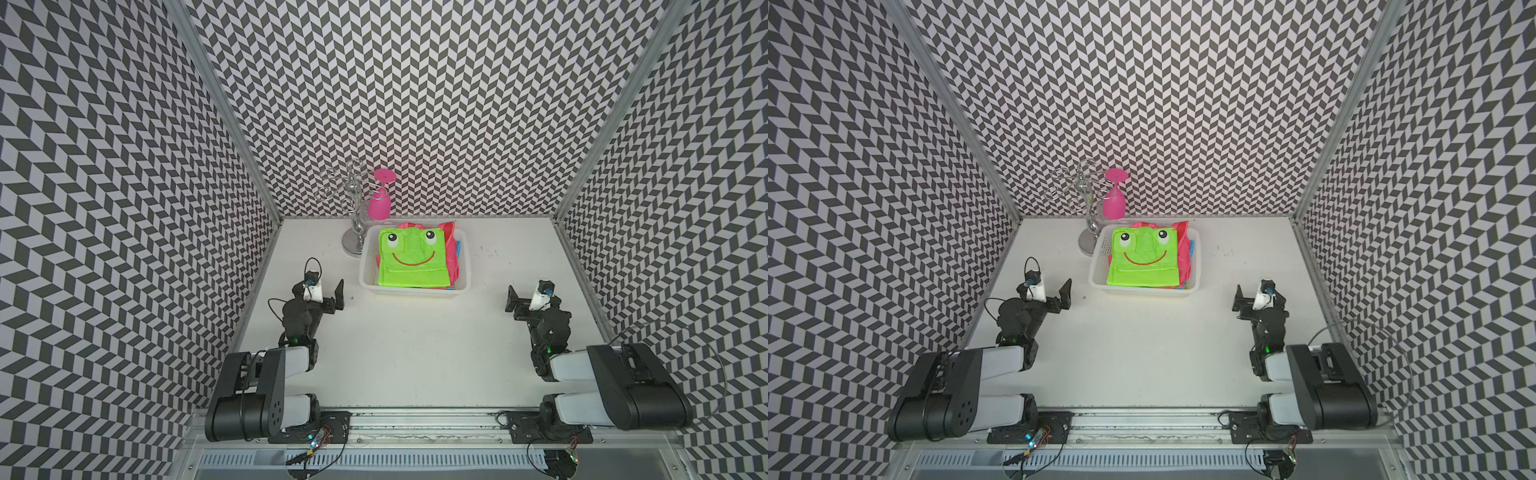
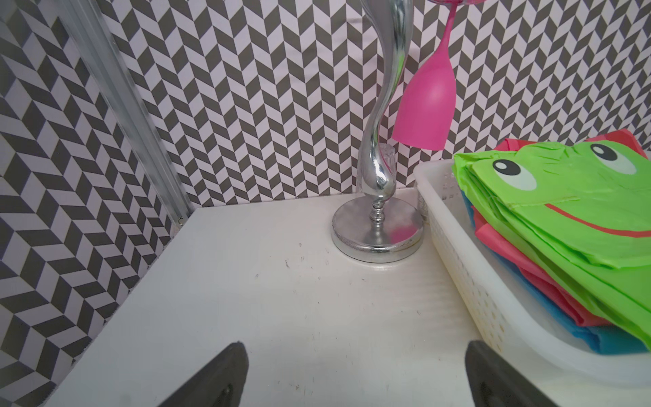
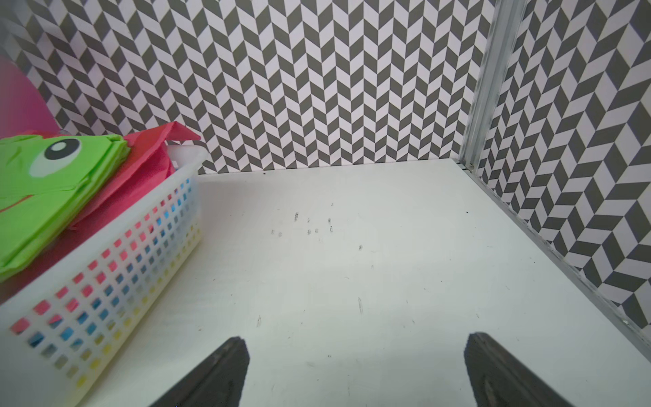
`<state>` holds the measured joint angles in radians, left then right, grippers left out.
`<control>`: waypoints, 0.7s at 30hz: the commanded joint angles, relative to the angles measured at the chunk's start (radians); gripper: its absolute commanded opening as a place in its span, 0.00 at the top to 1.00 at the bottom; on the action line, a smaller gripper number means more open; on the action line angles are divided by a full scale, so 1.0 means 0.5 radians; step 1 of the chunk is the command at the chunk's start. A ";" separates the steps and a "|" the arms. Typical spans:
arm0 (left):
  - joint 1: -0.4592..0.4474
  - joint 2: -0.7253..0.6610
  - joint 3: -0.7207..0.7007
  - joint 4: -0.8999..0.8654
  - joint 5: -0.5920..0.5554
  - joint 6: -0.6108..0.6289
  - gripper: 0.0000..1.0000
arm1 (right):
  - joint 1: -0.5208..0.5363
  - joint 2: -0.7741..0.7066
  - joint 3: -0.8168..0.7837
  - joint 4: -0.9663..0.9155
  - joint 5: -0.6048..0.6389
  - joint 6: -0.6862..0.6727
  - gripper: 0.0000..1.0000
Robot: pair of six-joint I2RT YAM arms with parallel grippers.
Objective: Put the folded raincoat in the basket
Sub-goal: Reset both arms
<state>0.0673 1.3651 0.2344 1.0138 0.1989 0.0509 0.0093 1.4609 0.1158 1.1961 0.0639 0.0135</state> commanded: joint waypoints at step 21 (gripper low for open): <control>-0.049 0.371 0.050 0.441 0.010 -0.050 0.00 | 0.024 0.162 0.271 0.156 -0.060 -0.026 0.00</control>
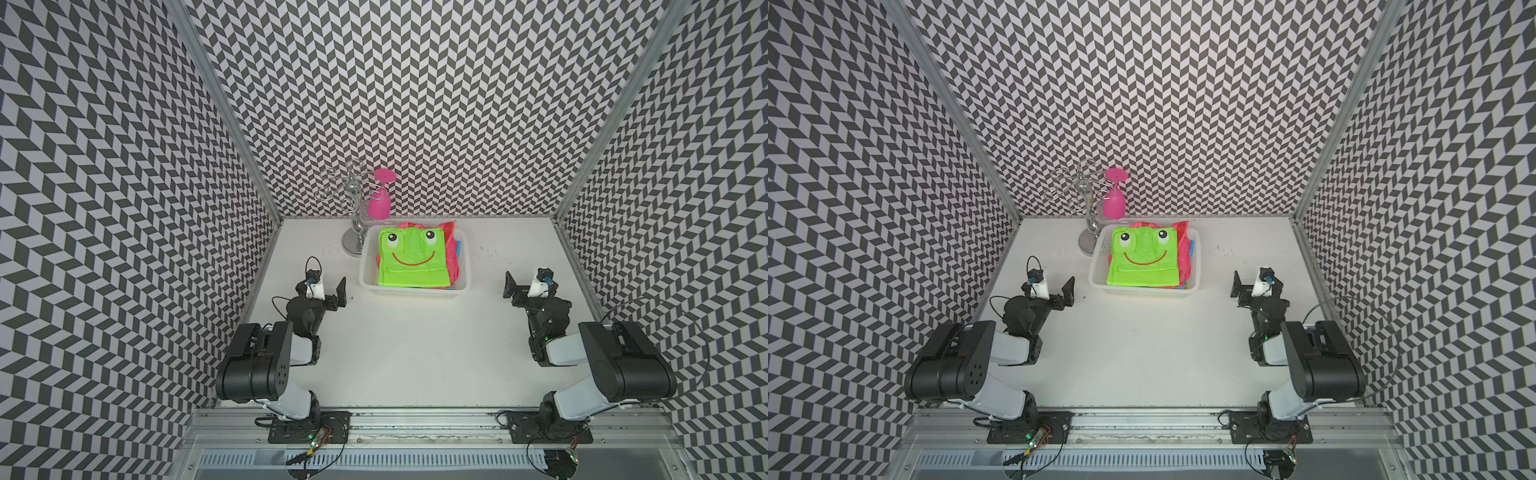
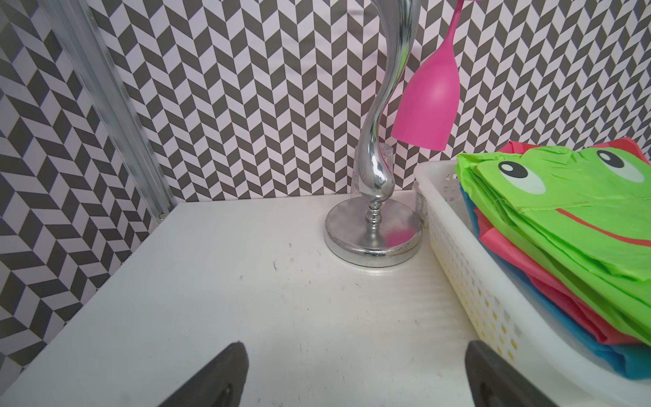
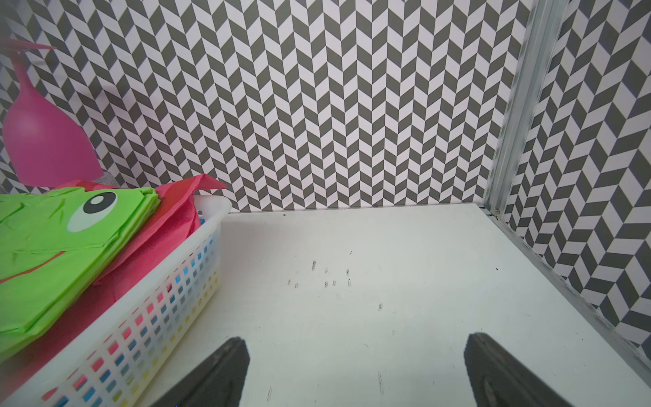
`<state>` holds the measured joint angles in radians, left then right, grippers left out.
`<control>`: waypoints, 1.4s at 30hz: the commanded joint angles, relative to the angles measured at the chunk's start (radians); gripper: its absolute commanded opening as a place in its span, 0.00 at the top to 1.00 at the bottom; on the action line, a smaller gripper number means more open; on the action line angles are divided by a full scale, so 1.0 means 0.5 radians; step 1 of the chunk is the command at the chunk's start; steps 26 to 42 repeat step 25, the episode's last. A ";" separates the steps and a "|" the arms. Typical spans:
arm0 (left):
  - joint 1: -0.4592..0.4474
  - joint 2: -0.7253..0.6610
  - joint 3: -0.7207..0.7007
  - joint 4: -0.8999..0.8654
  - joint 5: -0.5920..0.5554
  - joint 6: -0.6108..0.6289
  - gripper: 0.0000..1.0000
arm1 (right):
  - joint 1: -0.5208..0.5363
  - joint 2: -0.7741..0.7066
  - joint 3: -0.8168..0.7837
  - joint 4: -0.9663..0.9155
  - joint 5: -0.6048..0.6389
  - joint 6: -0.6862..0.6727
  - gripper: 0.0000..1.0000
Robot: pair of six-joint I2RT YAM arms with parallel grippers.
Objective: Put the folded raincoat in the basket
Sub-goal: Reset both arms
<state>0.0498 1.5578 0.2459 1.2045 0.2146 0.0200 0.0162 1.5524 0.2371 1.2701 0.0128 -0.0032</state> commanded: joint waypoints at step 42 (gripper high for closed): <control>-0.035 -0.020 0.027 0.048 -0.057 0.024 0.01 | 0.011 -0.021 0.024 0.018 0.042 0.010 0.00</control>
